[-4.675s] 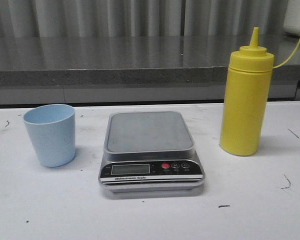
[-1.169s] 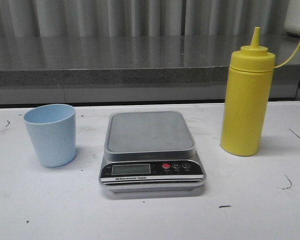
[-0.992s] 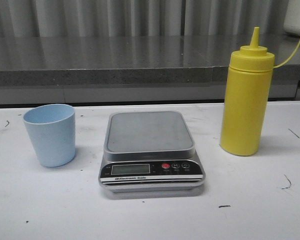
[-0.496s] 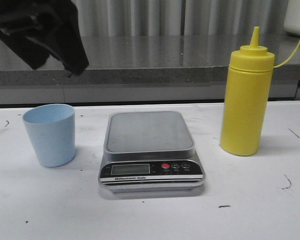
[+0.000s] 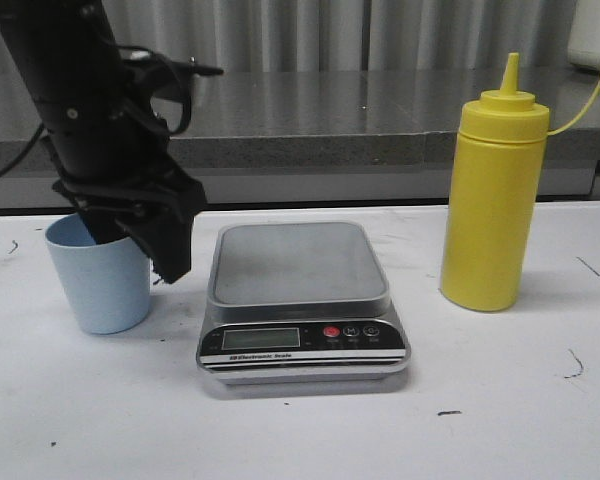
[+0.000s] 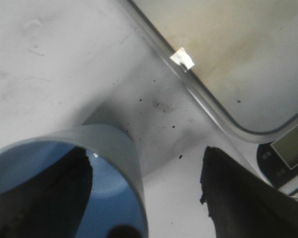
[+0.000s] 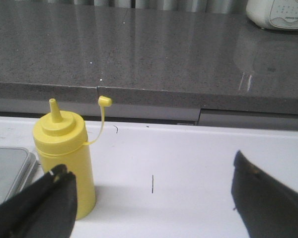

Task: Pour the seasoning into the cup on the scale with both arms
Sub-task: 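Reach the left gripper down to the light-blue cup and grasp it, then lift the blue cup with the left gripper and carry it over the scale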

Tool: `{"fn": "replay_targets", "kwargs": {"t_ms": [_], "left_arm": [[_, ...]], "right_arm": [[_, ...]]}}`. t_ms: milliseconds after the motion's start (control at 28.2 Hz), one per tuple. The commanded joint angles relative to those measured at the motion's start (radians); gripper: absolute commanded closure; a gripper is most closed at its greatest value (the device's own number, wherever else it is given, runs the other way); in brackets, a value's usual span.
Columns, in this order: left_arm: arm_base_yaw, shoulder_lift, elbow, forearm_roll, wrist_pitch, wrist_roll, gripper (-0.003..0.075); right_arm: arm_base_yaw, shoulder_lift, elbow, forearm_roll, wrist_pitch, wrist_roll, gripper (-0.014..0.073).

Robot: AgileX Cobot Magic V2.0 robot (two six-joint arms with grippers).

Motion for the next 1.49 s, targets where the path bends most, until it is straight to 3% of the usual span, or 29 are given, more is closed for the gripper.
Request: {"fn": "replay_targets", "kwargs": {"t_ms": [0, 212, 496, 708, 992, 1452], "left_arm": [[-0.003, -0.019, -0.032, 0.003, -0.017, 0.0, 0.0321], [-0.003, -0.012, -0.033, 0.003, -0.014, 0.0, 0.0434], [-0.003, -0.012, -0.057, 0.022, 0.028, 0.0, 0.0729], [-0.003, -0.012, -0.112, 0.029, 0.109, 0.0, 0.074], [-0.038, -0.012, -0.305, -0.004, 0.276, 0.0, 0.074], [-0.158, 0.105, -0.558, -0.068, 0.325, 0.0, 0.074]], "right_arm": [[-0.004, 0.009, -0.039, 0.001, -0.079, 0.0, -0.0053], [-0.004, 0.009, -0.039, 0.001, -0.079, 0.0, -0.0053], [-0.004, 0.009, -0.039, 0.001, -0.079, 0.0, -0.0053], [-0.004, 0.009, -0.039, 0.001, -0.079, 0.0, -0.0053], [-0.004, 0.009, -0.039, 0.001, -0.078, 0.0, -0.0053], [-0.004, 0.009, -0.039, 0.001, -0.078, 0.0, -0.0053]]}}
